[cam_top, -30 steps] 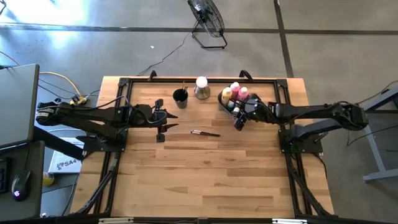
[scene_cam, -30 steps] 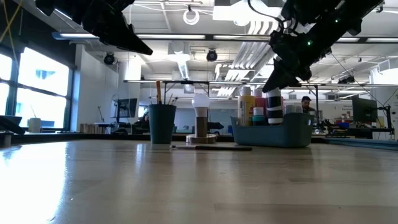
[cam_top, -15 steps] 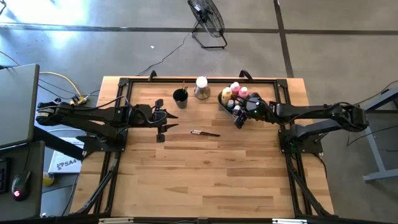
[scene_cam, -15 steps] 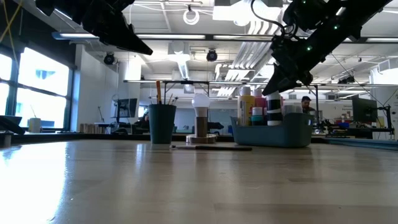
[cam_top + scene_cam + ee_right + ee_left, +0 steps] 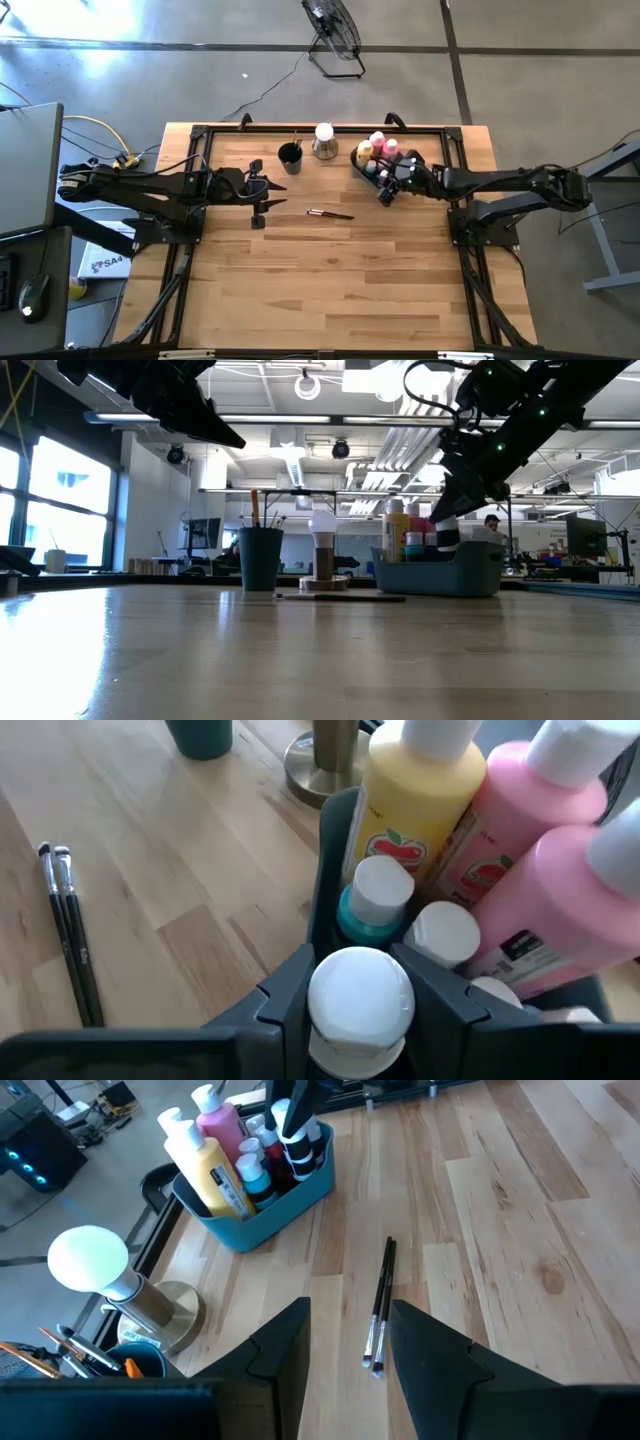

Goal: Pick & Place Paint Supplies
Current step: Put the small white paint bottle into the blue bin, then put the silver paintbrush into the blue cup

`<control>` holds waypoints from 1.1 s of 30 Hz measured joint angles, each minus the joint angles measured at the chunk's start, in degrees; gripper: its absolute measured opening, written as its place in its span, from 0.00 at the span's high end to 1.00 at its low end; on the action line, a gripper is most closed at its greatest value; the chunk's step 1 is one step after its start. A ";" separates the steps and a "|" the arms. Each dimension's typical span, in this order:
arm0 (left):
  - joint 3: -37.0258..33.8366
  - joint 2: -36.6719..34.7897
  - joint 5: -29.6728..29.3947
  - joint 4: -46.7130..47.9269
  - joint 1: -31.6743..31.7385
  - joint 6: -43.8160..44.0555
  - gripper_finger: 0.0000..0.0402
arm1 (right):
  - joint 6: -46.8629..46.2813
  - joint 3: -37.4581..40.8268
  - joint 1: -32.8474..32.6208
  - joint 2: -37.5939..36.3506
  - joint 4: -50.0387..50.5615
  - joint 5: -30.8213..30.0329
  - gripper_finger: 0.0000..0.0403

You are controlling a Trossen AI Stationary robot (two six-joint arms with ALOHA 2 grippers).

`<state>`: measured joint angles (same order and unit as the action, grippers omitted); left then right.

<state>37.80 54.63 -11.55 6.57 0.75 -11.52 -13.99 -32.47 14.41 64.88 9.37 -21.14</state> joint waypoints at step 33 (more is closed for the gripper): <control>0.00 0.00 -0.30 0.00 -0.01 0.01 0.67 | 5.43 5.46 -0.04 -2.95 -10.80 0.26 0.60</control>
<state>37.80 54.63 -11.85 6.57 0.74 -11.51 -8.55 -27.00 14.37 61.93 -1.43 -20.88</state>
